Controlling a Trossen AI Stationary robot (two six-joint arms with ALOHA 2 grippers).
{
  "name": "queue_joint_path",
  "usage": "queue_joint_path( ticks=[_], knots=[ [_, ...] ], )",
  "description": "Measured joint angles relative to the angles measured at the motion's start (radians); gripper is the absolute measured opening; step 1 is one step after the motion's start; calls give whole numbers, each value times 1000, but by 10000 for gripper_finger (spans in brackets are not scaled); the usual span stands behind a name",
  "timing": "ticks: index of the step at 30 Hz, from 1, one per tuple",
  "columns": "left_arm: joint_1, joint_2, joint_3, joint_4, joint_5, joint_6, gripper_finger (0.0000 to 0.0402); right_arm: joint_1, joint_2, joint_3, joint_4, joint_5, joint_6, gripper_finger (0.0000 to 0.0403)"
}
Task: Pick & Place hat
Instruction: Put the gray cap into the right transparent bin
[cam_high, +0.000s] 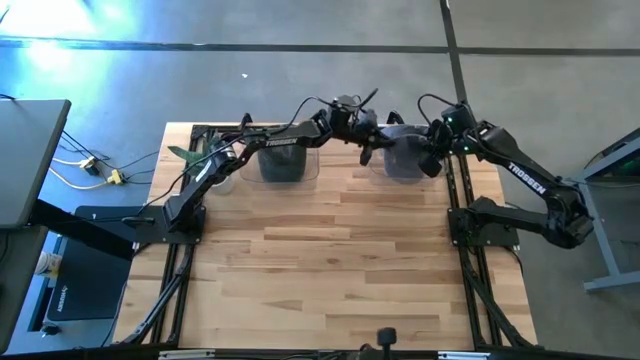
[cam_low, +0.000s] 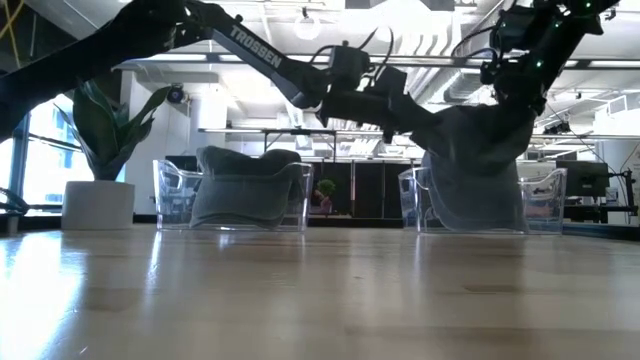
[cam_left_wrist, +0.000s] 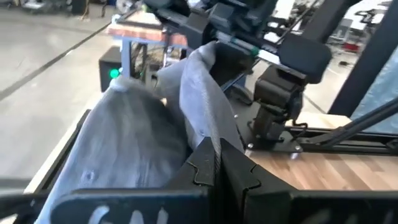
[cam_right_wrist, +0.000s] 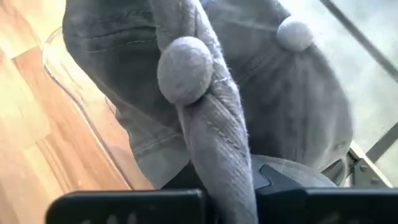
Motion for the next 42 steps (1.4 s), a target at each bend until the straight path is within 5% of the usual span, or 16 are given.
queue_joint_path(
  ticks=[6, 15, 19, 26, 35, 42],
  knots=[
    [6, 0, 0, -53, 21, -35, 16, -33, 0, -40, 25, -106, 0, 73],
    [12, 0, 0, -67, -2, -116, 114, -123, 0, 0, 14, -220, 8, 202],
    [14, 0, 0, -66, -16, -147, 141, -136, 0, 4, 32, -304, -25, 226],
    [5, 0, 0, -62, -68, -146, 146, -133, 55, -14, 136, -450, -83, 196],
    [7, 0, 0, -51, -27, -143, 146, -157, 117, -16, 112, -690, -157, 13],
    [6, -3, 49, -60, 175, -131, 146, -229, 116, -16, 46, -927, -150, 43]
  ],
)
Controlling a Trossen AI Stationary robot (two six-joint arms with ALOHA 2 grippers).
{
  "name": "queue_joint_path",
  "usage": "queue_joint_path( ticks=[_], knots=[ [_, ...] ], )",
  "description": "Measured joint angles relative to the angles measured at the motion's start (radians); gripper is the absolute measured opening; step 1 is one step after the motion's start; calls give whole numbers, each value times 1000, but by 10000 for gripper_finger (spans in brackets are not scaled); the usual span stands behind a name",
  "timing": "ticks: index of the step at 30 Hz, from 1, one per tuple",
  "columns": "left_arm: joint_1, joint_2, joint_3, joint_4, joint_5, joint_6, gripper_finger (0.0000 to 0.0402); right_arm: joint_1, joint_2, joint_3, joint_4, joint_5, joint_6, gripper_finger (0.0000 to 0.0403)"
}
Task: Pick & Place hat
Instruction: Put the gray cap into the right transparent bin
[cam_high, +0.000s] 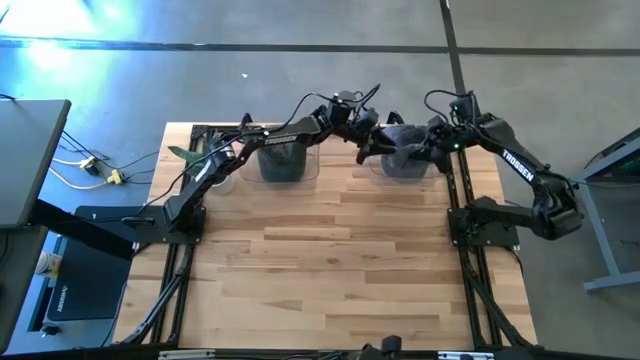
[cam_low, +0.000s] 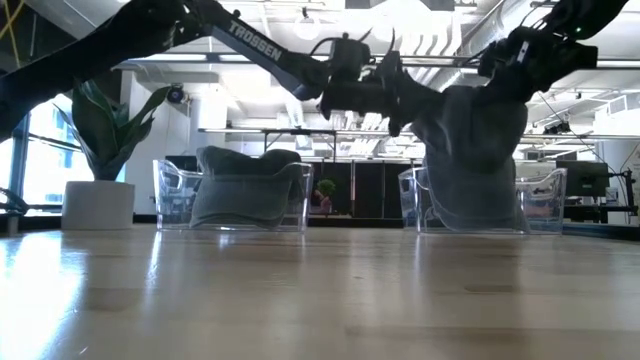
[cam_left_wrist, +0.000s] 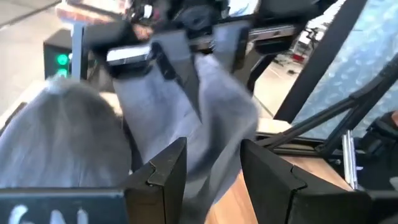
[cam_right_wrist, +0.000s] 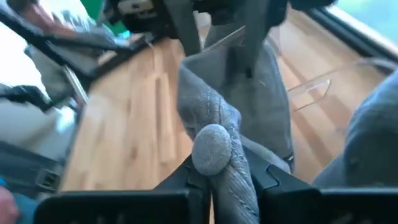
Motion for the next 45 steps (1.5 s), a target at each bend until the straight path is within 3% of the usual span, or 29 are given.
queue_joint_path(
  ticks=[6, 10, 21, 25, 28, 34, 41, 45],
  knots=[
    [6, 0, 46, -42, -5, 37, 146, -54, 0, 0, -38, -41, 144, 29],
    [15, -2, 55, -109, -25, 42, 151, -71, 0, 0, -71, -37, 161, 44],
    [23, -3, 54, -239, -120, 86, 186, -113, 0, 2, -72, 145, 176, 207],
    [27, -18, 76, -254, -166, 85, 186, -112, -3, 2, -69, 123, 178, 243],
    [26, -17, 143, -335, -226, 86, 186, -113, -19, 2, -57, 161, 191, 251],
    [20, -20, 268, -440, -298, 138, 186, -113, -77, 2, 17, 346, 280, 252],
    [-19, -19, 277, -471, -297, 139, 186, -112, -149, 2, 202, 372, 401, 252],
    [-44, -18, 277, -528, -298, 144, 186, -113, -173, 2, 187, 381, 443, 252]
  ],
)
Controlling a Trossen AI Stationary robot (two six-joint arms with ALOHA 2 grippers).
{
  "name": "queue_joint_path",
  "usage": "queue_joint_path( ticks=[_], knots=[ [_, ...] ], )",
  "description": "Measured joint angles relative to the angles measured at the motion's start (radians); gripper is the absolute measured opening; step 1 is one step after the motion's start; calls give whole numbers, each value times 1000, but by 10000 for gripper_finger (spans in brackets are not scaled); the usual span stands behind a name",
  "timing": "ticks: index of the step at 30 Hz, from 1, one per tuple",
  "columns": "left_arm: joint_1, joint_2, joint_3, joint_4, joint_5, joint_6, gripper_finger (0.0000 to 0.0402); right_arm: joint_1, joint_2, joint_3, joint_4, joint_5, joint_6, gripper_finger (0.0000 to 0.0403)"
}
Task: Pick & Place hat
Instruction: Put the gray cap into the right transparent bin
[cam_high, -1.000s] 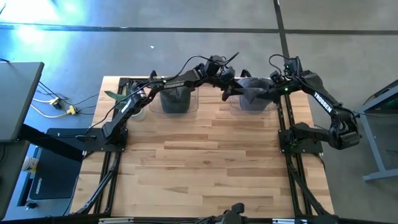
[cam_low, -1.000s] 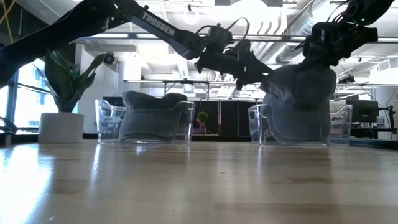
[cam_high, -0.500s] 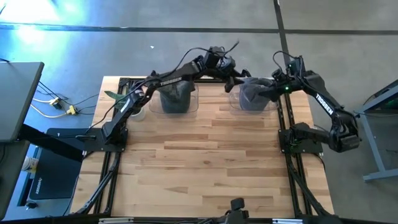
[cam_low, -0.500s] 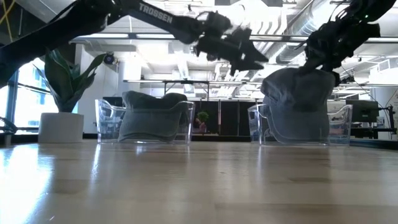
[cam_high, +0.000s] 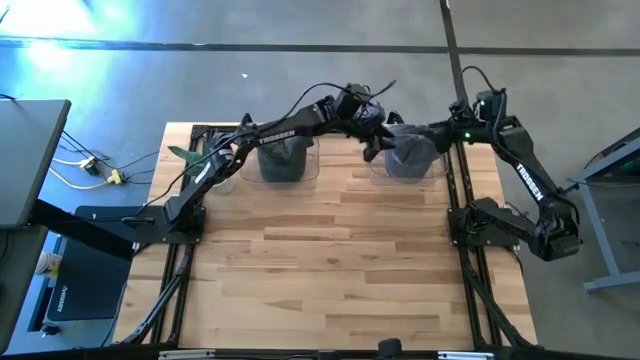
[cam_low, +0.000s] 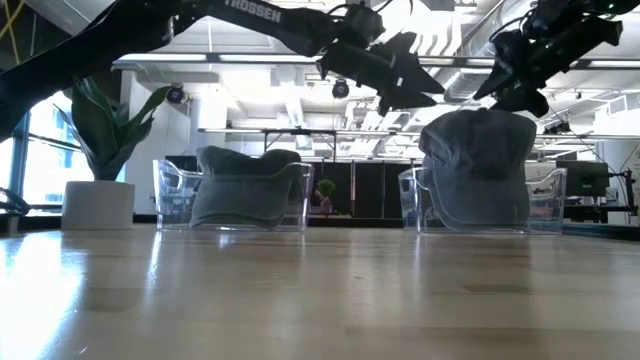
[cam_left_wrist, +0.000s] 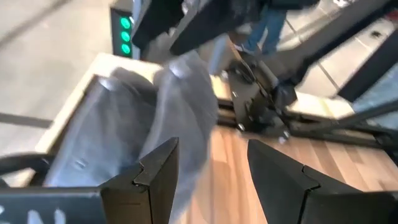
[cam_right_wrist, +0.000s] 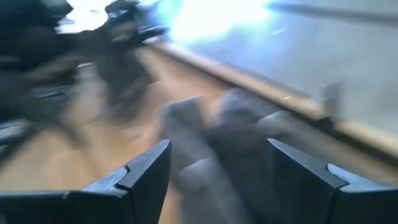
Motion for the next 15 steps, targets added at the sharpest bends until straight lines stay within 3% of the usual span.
queue_joint_path(
  ticks=[5, 7, 10, 15],
  knots=[
    [-26, 0, 0, -75, 8, 13, 185, 2, -43, 1, -162, -274, 6, 251],
    [-31, 0, 0, -76, 44, -14, 185, 16, -57, 1, -243, -302, 1, 246],
    [-31, 1, 0, -65, 76, -53, 185, 56, -66, 1, -343, -222, -49, 225],
    [-43, 53, -3, -51, -21, -58, 185, 129, -63, 1, -360, 93, -49, 170]
  ],
)
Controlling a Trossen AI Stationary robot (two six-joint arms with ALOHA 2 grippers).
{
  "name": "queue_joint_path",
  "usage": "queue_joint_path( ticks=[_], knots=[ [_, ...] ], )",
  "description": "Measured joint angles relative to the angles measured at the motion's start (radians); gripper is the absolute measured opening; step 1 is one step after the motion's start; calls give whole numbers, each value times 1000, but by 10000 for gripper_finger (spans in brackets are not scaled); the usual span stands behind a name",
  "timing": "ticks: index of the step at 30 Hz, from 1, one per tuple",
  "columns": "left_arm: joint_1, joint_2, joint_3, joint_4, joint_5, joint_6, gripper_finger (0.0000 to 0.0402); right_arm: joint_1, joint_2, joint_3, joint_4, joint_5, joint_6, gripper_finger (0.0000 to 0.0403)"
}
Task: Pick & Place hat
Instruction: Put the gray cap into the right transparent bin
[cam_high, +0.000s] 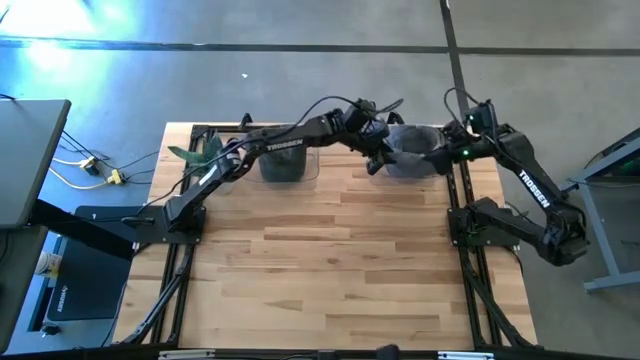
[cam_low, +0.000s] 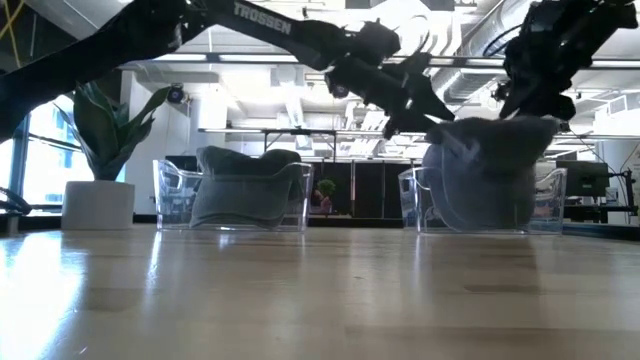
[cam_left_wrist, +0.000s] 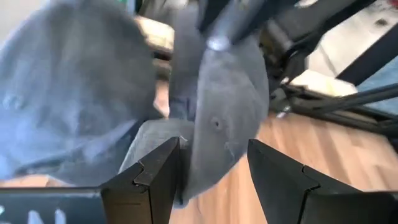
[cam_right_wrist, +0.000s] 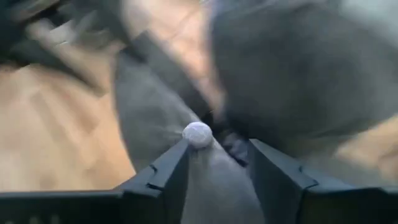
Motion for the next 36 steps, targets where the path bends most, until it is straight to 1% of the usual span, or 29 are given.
queue_joint_path(
  ticks=[2, 5, 8, 12, 14, 15, 17, 20, 22, 25, 27, 29, 33, 36],
  knots=[
    [-2, 11, 0, 12, -29, 0, 185, 20, -2, 0, 44, 102, 27, 149],
    [0, 13, 3, 19, -63, 0, 185, 39, -9, 0, 141, 195, 61, 127],
    [1, 14, 3, 24, -120, -4, 185, 52, -6, 0, 226, 253, 79, 115],
    [1, -2, 21, 25, -175, -14, 185, 62, -7, 0, 294, 277, 78, 108],
    [0, -10, 27, 51, -205, -21, 185, 62, -13, 8, 280, 252, 75, 108],
    [0, -12, 28, 50, -209, -23, 185, 62, -15, 24, 255, 222, 68, 108],
    [-1, -10, 26, 36, -209, -27, 185, 62, -17, 72, 179, 128, 43, 108],
    [-1, -4, 24, 29, -205, -27, 185, 63, -3, 138, -2, -9, -7, 107],
    [1, -11, 24, 39, -163, -31, 185, 63, 16, 154, -109, -56, -47, 106],
    [10, -27, 25, 40, -31, -34, 185, 81, 51, 137, -231, -63, -108, 99],
    [9, -29, 26, 29, 42, -52, 185, 99, 78, 110, -262, -39, -149, 90],
    [8, -28, 25, -4, 51, -70, 185, 120, 108, 86, -245, -3, -176, 81],
    [8, -27, 25, -25, 35, -72, 185, 153, 154, 60, -98, 177, -177, 61],
    [8, -27, 25, -20, 32, -70, 185, 160, 167, 62, 47, 264, -155, 47]
  ],
)
